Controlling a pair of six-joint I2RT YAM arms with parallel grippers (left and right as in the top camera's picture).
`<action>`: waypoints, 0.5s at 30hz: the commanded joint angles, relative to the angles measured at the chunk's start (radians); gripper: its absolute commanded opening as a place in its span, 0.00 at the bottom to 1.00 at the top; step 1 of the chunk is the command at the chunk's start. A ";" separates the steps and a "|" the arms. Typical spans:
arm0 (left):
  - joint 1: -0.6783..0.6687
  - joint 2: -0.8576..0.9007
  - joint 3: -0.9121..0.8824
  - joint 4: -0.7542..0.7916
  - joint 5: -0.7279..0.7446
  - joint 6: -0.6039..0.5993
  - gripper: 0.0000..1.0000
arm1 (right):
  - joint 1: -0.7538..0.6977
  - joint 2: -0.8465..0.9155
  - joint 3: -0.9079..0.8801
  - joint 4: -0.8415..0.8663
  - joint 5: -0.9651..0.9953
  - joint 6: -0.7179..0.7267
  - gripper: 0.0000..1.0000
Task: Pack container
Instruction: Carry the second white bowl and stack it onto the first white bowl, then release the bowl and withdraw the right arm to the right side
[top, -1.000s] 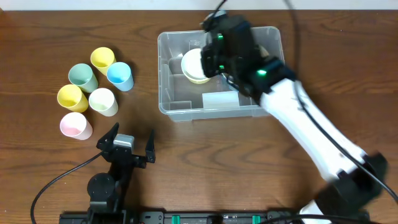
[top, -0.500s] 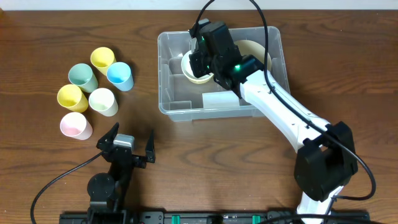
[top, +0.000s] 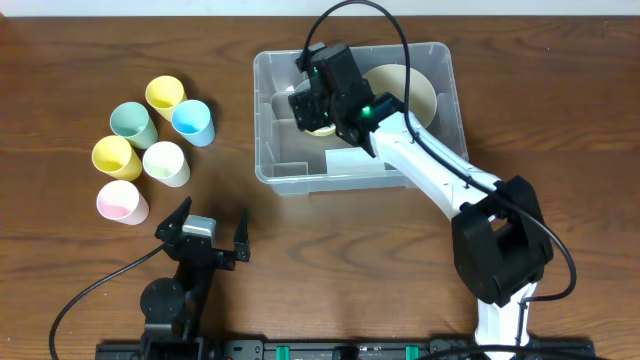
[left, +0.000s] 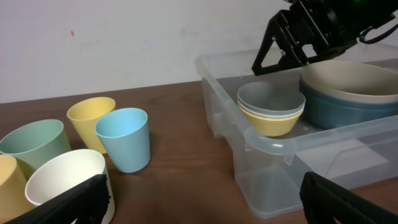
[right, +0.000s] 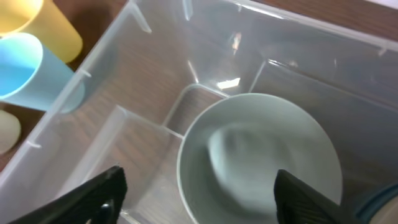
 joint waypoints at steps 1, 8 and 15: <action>0.004 -0.005 -0.029 -0.013 0.014 -0.005 0.98 | 0.011 -0.021 0.041 -0.031 -0.020 -0.007 0.84; 0.004 -0.005 -0.029 -0.013 0.014 -0.005 0.98 | -0.026 -0.124 0.220 -0.302 0.037 0.012 0.99; 0.004 -0.005 -0.029 -0.013 0.014 -0.005 0.98 | -0.187 -0.275 0.299 -0.511 0.205 0.113 0.99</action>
